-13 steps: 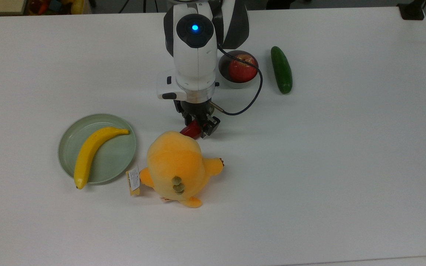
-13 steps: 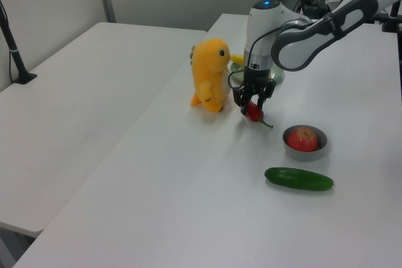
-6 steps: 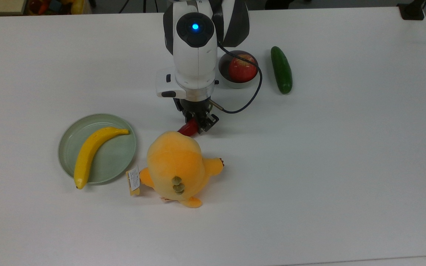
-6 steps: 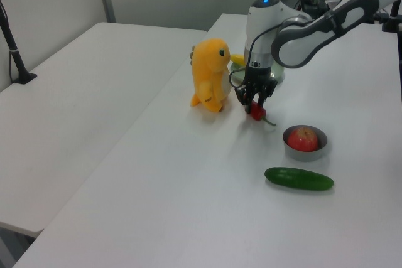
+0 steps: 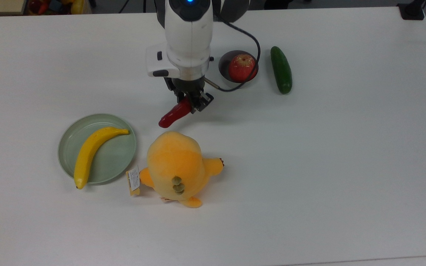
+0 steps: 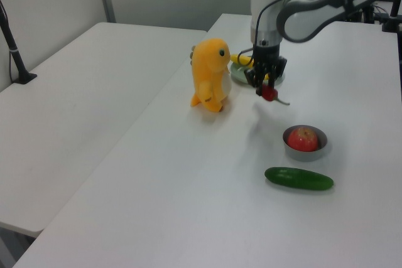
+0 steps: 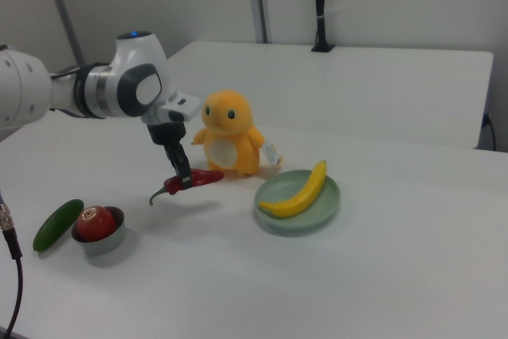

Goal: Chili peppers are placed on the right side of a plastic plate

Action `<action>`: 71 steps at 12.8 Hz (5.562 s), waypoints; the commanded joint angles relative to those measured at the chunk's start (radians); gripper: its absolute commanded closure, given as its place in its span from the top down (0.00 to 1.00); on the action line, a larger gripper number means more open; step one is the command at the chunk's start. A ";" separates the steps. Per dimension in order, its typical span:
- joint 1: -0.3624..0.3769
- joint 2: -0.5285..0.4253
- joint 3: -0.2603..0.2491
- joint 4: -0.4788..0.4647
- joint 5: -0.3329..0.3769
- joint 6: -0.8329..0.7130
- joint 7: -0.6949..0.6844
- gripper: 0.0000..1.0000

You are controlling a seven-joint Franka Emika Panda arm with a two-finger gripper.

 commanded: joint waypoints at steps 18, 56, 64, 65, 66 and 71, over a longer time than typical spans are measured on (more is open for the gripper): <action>-0.327 0.022 -0.011 0.250 0.003 -0.100 -1.169 0.27; -0.347 0.023 -0.003 0.088 -0.009 0.269 -0.967 1.00; -0.097 -0.221 0.000 0.081 -0.008 -0.236 -0.650 1.00; -0.051 -0.246 0.000 0.077 -0.006 -0.295 -0.631 1.00; -0.040 -0.263 0.000 0.065 0.004 -0.326 -0.631 1.00; 0.049 -0.421 -0.084 -0.087 0.052 -0.343 -0.723 1.00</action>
